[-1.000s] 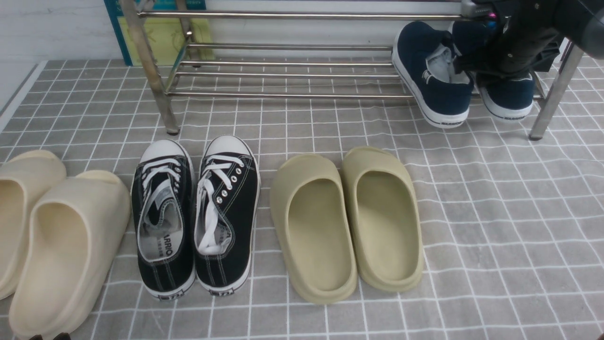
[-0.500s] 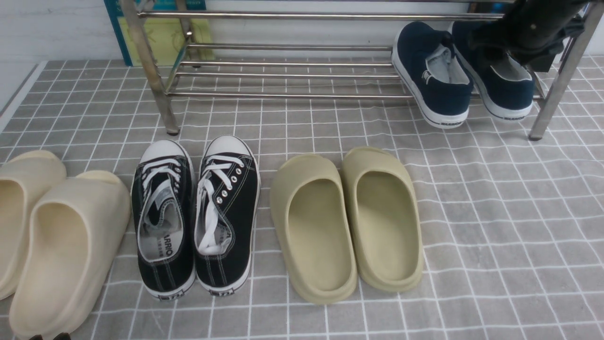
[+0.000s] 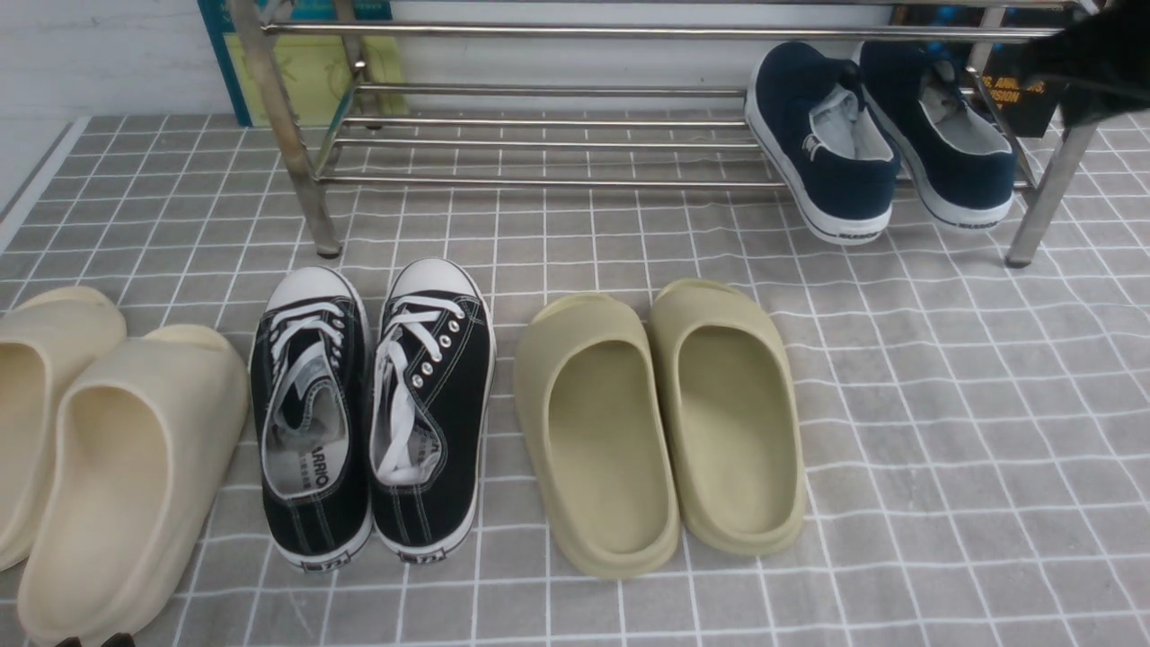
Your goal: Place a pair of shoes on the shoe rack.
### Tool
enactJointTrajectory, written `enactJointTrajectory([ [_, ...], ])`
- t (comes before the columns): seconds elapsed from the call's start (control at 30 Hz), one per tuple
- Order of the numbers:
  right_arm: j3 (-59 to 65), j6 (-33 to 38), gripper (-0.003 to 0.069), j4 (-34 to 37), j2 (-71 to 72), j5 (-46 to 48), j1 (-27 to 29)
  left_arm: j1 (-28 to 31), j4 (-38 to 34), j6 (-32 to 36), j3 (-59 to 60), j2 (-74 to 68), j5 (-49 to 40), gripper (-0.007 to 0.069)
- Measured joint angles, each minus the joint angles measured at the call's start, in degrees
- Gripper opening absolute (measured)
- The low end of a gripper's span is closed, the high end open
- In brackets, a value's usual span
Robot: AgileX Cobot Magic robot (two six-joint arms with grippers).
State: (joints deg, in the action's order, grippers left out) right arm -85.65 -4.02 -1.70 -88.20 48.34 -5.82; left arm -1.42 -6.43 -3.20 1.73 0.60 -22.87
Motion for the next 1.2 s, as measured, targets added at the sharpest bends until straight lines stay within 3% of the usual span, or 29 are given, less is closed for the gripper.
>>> enactJointTrajectory([
  [0.37, 53.3, 0.0, -0.0003, 0.4, 34.0, -41.1, -0.9, 0.0, 0.0, 0.0, 0.0, 0.0, 0.0, 0.0239],
  [0.67, 76.2, -0.6, 0.0001, 0.4, 46.2, -60.5, -1.8, 0.0, -0.1, 0.0, 0.0, 0.0, 0.0, 0.0239],
  [0.93, 86.1, -3.1, 0.0005, 0.2, 47.0, -63.7, -3.0, 0.0, -0.1, 0.0, 0.0, 0.0, 0.0, 0.0239],
  [1.07, 87.0, -3.2, 0.0007, 0.1, 51.2, -57.5, -2.7, 0.0, -0.1, 0.0, 0.0, 0.0, -0.1, 0.0239],
  [1.2, 87.0, -3.2, 0.0011, -0.2, 67.0, -45.2, -0.2, 0.0, -0.1, 0.0, 0.0, 0.0, -0.1, 0.0239],
])
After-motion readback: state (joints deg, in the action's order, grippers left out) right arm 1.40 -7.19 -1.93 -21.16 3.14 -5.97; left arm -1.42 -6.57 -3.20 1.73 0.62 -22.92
